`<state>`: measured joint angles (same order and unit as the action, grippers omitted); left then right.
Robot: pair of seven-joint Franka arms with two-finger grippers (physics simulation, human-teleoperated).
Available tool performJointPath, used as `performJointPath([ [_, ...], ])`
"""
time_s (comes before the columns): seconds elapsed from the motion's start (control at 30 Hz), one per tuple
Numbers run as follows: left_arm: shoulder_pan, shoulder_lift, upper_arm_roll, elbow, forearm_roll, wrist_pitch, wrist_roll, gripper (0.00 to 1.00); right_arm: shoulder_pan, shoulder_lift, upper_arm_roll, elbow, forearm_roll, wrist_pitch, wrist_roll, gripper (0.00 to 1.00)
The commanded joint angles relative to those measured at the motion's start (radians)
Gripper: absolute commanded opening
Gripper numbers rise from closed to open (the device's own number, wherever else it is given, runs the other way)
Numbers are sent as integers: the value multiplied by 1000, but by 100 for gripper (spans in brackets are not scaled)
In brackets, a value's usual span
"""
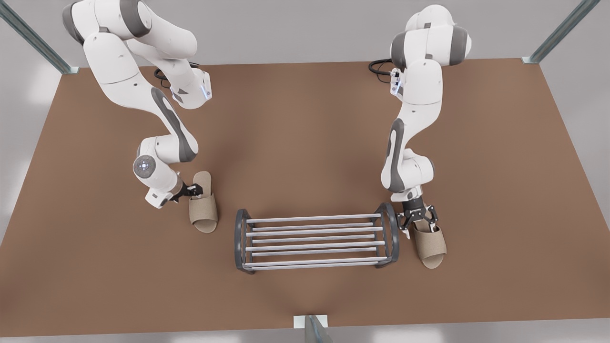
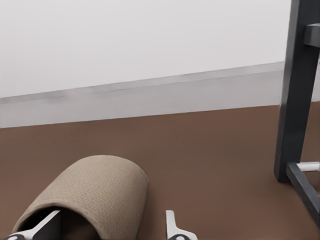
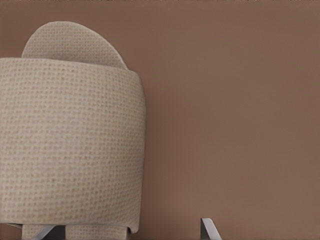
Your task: Place the right shoe on the shoe rack with the right arm, and place the left shoe on the shoe rack with the left arm
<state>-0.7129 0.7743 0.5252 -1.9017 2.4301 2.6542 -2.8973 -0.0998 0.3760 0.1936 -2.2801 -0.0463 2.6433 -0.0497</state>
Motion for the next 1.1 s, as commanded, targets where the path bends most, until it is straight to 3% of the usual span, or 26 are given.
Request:
performJointPath([
  [0.0, 7, 11, -1, 13, -2, 1, -964, 100, 2, 1, 1, 2, 2, 12, -12, 100],
  [0.33, 46, 57, -36, 52, 3, 0, -968, 100, 2, 17, 14, 24, 2, 12, -10, 99],
  [0.47, 59, 60, -37, 70, 9, 0, -964, 100, 2, 24, 14, 27, 2, 12, -10, 84],
  [0.7, 59, 31, -24, 75, 17, 61, -962, 54, 0, 24, 15, 27, 2, 10, -47, 22],
  [0.8, 62, 17, -13, 89, 41, 95, -961, 31, 0, 23, 14, 30, 0, 9, -84, 21],
  [0.87, 64, 7, -8, 89, 58, 104, -961, 21, -1, 21, 15, 51, 0, -2, -87, 21],
  [0.97, 66, -58, 13, 84, 96, 179, -962, 21, -5, 9, 18, 102, 0, -68, -79, 21],
  [1.07, 66, -283, 110, 81, 190, 467, -962, 21, -31, -31, 37, 119, 2, -106, -81, 21],
])
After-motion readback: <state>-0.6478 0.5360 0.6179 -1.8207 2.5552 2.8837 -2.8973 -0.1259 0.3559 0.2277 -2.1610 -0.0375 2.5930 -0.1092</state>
